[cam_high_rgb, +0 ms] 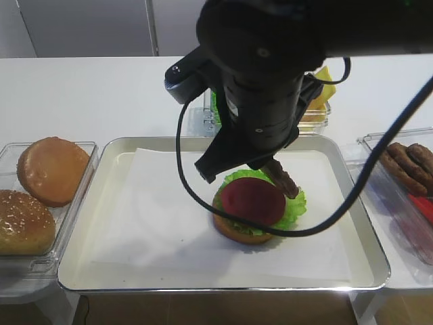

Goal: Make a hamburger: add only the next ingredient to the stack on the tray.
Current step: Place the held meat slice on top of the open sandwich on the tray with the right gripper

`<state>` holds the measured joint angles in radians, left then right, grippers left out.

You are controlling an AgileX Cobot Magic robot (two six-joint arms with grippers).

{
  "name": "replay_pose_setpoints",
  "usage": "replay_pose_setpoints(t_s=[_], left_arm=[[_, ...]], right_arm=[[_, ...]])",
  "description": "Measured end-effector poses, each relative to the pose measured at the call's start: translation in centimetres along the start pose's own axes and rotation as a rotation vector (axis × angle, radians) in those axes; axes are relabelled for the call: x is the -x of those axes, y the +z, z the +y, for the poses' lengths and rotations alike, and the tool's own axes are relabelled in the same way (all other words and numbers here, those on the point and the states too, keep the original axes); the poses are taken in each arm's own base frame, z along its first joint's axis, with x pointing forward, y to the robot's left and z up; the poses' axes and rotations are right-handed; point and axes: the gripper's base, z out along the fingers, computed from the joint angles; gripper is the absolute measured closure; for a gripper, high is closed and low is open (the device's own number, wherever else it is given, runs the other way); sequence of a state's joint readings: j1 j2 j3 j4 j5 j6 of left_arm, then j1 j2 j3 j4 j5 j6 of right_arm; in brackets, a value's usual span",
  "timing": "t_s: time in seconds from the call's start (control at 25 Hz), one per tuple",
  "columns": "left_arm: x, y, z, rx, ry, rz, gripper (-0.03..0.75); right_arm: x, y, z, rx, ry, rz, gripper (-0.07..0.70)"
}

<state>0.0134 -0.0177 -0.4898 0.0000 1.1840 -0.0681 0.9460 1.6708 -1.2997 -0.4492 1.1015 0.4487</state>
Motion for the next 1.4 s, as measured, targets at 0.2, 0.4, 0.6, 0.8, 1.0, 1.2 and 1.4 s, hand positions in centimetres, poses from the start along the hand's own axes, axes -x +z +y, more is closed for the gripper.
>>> replay_pose_setpoints(t_s=[0.2,0.4,0.6,0.8,1.0,1.2,1.4], left_arm=[[0.0,0.0,0.0,0.0,0.0,0.0,0.288],[0.0,0.0,0.0,0.0,0.0,0.0,0.288],[0.0,0.0,0.0,0.0,0.0,0.0,0.288],[0.0,0.0,0.0,0.0,0.0,0.0,0.288],[0.0,0.0,0.0,0.0,0.0,0.0,0.288],[0.0,0.0,0.0,0.0,0.0,0.0,0.288],[0.0,0.0,0.0,0.0,0.0,0.0,0.288]], right_arm=[[-0.1,0.0,0.1,0.013,0.01,0.007,0.45],[-0.1,0.0,0.3,0.03,0.02,0.01,0.344],[-0.1,0.0,0.5,0.05,0.04,0.016,0.255],[-0.1,-0.1,0.5,0.055,0.052,0.016,0.185],[-0.2,-0.1,0.5,0.05,0.052,0.026,0.175],[0.0,-0.4,0.0,0.07,0.053,-0.004,0.175],[0.0,-0.4,-4.7,0.163,0.185,0.001,0.175]])
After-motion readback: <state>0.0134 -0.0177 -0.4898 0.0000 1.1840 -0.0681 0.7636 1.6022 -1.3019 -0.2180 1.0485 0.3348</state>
